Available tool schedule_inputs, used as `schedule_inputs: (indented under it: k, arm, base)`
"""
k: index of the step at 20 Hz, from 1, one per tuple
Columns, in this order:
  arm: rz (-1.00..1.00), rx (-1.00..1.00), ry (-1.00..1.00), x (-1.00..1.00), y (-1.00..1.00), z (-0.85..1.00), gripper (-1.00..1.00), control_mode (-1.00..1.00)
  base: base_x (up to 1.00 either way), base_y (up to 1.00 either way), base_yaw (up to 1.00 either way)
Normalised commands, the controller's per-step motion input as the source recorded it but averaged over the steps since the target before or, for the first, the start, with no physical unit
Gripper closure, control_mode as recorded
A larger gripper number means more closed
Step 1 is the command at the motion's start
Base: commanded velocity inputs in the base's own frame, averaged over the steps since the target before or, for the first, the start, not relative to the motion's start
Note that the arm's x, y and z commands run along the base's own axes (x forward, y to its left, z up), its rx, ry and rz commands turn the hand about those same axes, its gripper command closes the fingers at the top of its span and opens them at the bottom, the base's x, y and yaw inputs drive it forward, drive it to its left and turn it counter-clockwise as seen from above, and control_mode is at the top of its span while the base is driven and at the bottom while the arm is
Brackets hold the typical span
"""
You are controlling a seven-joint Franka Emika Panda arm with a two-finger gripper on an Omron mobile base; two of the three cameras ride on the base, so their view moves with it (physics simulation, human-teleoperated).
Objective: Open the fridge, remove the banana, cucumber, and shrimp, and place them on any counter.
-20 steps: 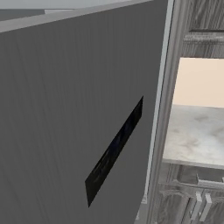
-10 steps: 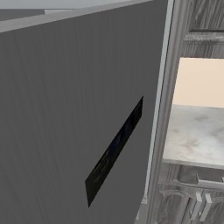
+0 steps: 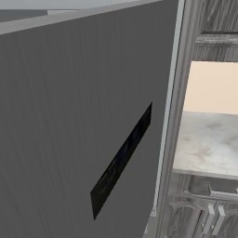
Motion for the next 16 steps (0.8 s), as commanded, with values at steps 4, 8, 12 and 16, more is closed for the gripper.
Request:
schedule_inputs:
  k: [4, 8, 12, 16]
  arm:
    - [-0.02, 0.00, 0.01, 0.25, -0.10, -0.12, -1.00, -1.00]
    - [0.00, 0.00, 0.02, 0.04, 0.00, -0.22, -1.00, -1.00]
    - [0.00, 0.00, 0.05, 0.02, 0.00, -0.36, 1.00, -1.00]
    - [0.00, 0.00, 0.02, 0.00, -0.01, -0.12, 1.00, -1.00]
  base:
    - [0.00, 0.00, 0.00]
    - [0.00, 0.00, 0.00]
    - [0.00, 0.00, 0.00]
    - [0.00, 0.00, 0.00]
